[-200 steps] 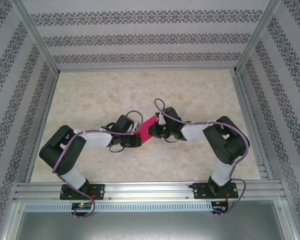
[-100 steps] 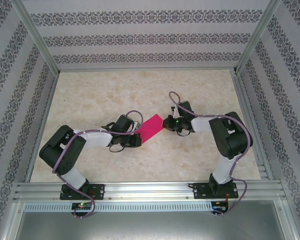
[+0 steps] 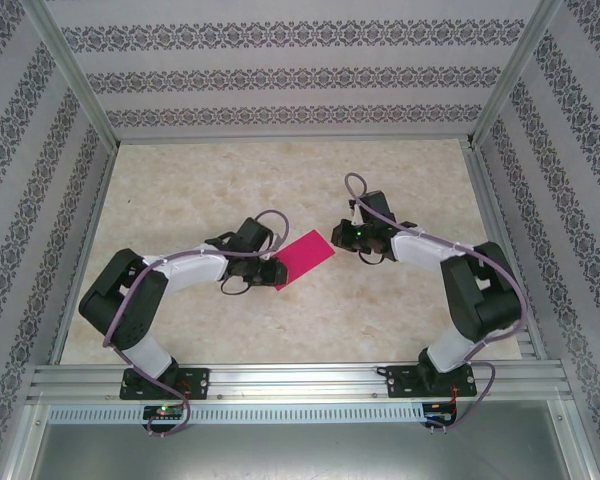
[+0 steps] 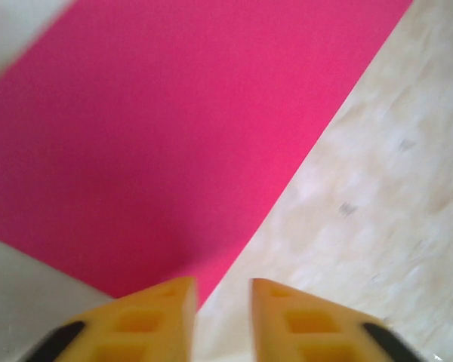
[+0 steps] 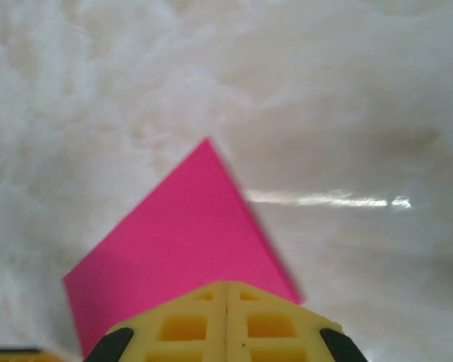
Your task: Fold a paper plane with a square sheet of paper (pick it up from the middle)
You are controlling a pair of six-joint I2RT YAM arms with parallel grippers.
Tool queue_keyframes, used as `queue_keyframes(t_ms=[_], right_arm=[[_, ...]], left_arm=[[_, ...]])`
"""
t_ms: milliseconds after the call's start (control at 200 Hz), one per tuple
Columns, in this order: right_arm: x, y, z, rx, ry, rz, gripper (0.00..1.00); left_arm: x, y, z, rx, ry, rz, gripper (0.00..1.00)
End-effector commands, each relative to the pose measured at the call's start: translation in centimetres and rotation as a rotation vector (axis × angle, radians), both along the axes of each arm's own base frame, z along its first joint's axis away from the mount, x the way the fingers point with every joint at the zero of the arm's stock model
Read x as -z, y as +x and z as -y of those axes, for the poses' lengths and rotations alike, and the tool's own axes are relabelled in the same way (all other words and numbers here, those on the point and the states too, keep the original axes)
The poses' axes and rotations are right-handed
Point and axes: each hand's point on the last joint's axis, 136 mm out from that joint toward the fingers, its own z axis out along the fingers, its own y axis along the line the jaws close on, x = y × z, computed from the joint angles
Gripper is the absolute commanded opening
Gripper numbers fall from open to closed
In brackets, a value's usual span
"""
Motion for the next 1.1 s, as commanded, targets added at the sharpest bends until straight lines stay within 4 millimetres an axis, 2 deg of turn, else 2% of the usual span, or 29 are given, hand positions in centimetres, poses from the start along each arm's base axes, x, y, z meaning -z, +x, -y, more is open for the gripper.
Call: queue_keyframes(t_ms=[0,95,165,290,390,480,614,734,864,984,1094], right_arm=[[-0.2,-1.7,-0.7,0.047,-0.09,-0.015,0.14],[0.2,-2.8,-2.9,0.035,-0.108,-0.03,0.21],[0.5,-3.5,-5.0,0.005,-0.13,-0.038,0.21],[1.5,-4.3,-9.1,-0.082,-0.169,-0.068,0.18],[2.1,-4.7,-11.9,-0.141,-0.196,-0.074,0.14],[2.4,-4.9,-13.9,-0.18,-0.209,-0.079,0.13],[3.8,-5.1,-15.7,-0.233,-0.244,-0.113,0.13],[5.1,-5.8,-16.4,-0.287,-0.273,-0.146,0.13],[6.4,-8.0,-16.1,-0.398,-0.309,-0.195,0.14],[7.6,-10.9,-13.9,-0.554,-0.384,-0.252,0.14],[8.3,-13.9,-10.4,-0.703,-0.453,-0.304,0.11]], left_arm=[[-4.0,2.8,-1.4,-0.097,0.03,0.068,0.39],[-4.7,4.6,-4.1,-0.185,0.062,0.064,0.47],[-4.6,5.5,-6.5,-0.264,0.056,0.048,0.51],[-4.4,6.4,-10.7,-0.396,0.035,0.012,0.52],[-4.0,6.1,-13.6,-0.493,0.02,-0.033,0.51],[-4.3,5.9,-14.9,-0.543,-0.008,-0.039,0.51],[-4.4,6.1,-15.6,-0.548,-0.013,-0.04,0.52],[-4.3,6.4,-15.6,-0.537,-0.021,-0.047,0.53],[-3.6,6.2,-15.4,-0.523,-0.029,-0.063,0.53],[-3.2,6.2,-15.3,-0.514,-0.028,-0.071,0.53],[-3.0,6.3,-15.0,-0.504,-0.043,-0.078,0.54]])
